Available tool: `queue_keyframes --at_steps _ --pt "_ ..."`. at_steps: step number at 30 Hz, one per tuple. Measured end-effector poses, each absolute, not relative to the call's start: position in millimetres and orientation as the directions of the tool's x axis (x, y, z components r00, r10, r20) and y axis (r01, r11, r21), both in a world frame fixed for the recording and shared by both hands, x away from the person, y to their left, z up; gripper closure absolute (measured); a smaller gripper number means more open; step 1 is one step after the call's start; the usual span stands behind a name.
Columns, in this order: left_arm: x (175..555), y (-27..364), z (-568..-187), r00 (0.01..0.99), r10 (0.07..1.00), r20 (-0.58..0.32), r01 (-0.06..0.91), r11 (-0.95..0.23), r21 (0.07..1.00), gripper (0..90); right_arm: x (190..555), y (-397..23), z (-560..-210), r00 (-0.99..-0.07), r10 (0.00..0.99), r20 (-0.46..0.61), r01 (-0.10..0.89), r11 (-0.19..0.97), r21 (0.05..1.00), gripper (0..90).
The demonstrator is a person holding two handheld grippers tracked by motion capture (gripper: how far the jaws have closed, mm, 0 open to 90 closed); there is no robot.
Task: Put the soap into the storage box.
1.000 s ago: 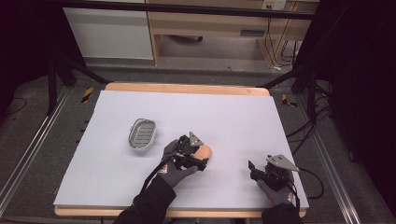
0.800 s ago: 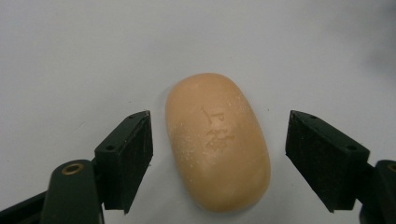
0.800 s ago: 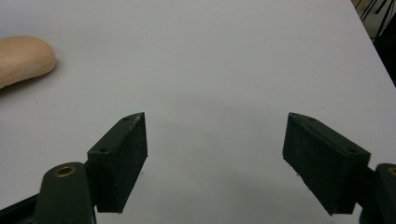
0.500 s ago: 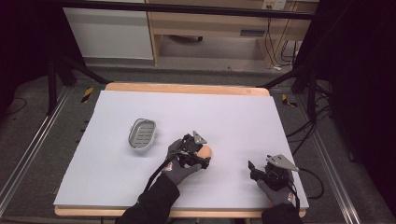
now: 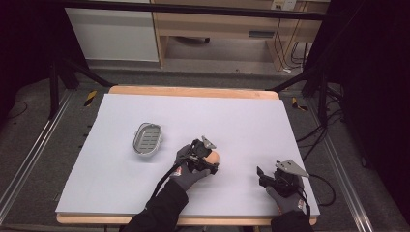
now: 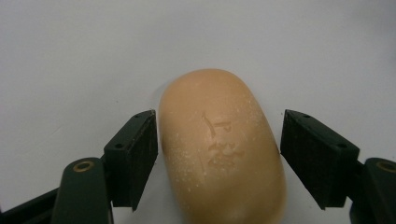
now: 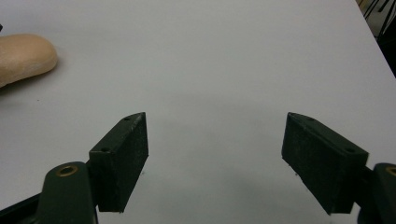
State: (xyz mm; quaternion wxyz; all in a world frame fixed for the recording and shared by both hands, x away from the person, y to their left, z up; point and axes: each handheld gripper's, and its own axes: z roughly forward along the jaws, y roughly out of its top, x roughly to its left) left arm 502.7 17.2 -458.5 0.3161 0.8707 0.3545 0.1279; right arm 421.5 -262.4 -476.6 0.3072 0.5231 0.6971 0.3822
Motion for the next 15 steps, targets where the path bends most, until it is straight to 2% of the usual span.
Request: queue_keyframes --at_steps 15 --pt "505.5 14.8 -463.0 0.703 0.712 -0.004 0.555 -0.544 0.629 25.8 422.2 -262.5 -477.4 -0.269 0.963 -0.031 0.495 0.166 0.853 22.7"
